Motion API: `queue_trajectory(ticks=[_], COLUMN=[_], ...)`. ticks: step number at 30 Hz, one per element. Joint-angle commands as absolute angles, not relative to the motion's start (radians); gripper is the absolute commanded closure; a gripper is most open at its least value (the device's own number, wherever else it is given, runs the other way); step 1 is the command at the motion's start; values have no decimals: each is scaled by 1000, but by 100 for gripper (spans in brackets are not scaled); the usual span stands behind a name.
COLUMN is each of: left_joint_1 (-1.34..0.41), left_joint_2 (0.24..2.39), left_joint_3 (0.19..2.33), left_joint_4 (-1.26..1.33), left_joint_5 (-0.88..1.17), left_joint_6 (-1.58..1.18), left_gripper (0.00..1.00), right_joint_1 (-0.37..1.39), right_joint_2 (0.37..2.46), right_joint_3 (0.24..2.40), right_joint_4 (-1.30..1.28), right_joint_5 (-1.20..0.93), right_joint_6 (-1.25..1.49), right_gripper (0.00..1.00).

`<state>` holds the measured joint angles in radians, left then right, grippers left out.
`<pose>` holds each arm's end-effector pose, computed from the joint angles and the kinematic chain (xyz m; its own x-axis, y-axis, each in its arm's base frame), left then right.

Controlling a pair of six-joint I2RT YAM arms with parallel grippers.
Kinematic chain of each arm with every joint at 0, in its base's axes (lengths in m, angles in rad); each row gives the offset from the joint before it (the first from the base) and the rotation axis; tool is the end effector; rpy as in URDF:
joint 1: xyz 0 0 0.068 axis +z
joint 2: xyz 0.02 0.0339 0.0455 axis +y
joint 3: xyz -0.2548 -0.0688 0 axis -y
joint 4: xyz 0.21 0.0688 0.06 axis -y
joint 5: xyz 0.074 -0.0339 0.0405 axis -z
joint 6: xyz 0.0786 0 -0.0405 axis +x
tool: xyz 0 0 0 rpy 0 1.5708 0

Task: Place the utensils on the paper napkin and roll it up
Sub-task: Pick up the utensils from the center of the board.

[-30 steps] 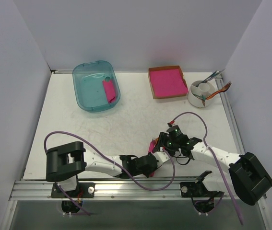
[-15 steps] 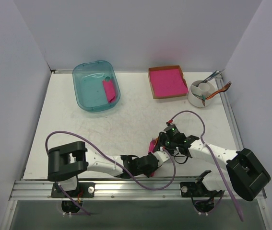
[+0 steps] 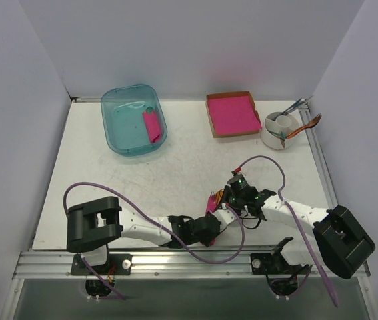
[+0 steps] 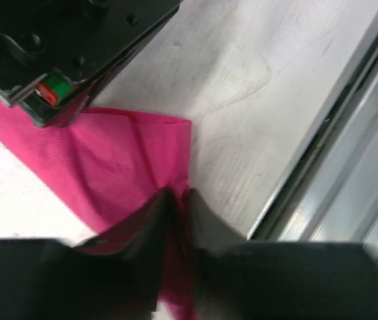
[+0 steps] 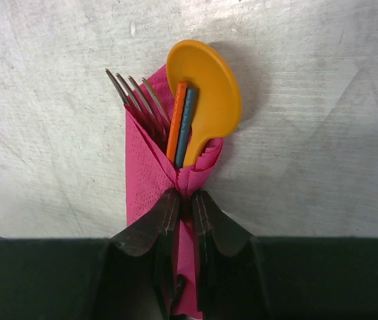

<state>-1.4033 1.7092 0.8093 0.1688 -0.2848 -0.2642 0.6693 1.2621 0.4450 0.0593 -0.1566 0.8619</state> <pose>0.0791 -0.3355 0.1389 -0.3455 0.5399 -0.7676 0.8507 0.5254 -0.0133 0.1808 0.1586 0.1400 -0.8836 0.2571 -0.3915 -0.0476 0.7822 0.6211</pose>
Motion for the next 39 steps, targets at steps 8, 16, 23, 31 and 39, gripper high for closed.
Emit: queue_trajectory(ticks=[8,16,23,31,39], left_joint_1=[-1370,-1208,-1106,-994,-956], left_joint_2=[1482,1298,1233,1175,1163], left_joint_3=[830,796,732,677,615], left_joint_4=[36,-104,-69,24,101], left_joint_5=[-319,-308,-227,-94,-64], left_joint_6=[-317,-457,-495,-552,-551], left_gripper=[6,6,6,6,6], right_joint_1=[681,681,681,678,670], right_joint_2=[1269,1215,1131,1072,1063], right_joint_3=[403,379,360,385,390], right_joint_4=[-25,60,127,140,176], right_joint_5=[-94,-89,-116,-146,-173], right_joint_6=[865,881,905,914,922], right_gripper=[100,100,100,100,100])
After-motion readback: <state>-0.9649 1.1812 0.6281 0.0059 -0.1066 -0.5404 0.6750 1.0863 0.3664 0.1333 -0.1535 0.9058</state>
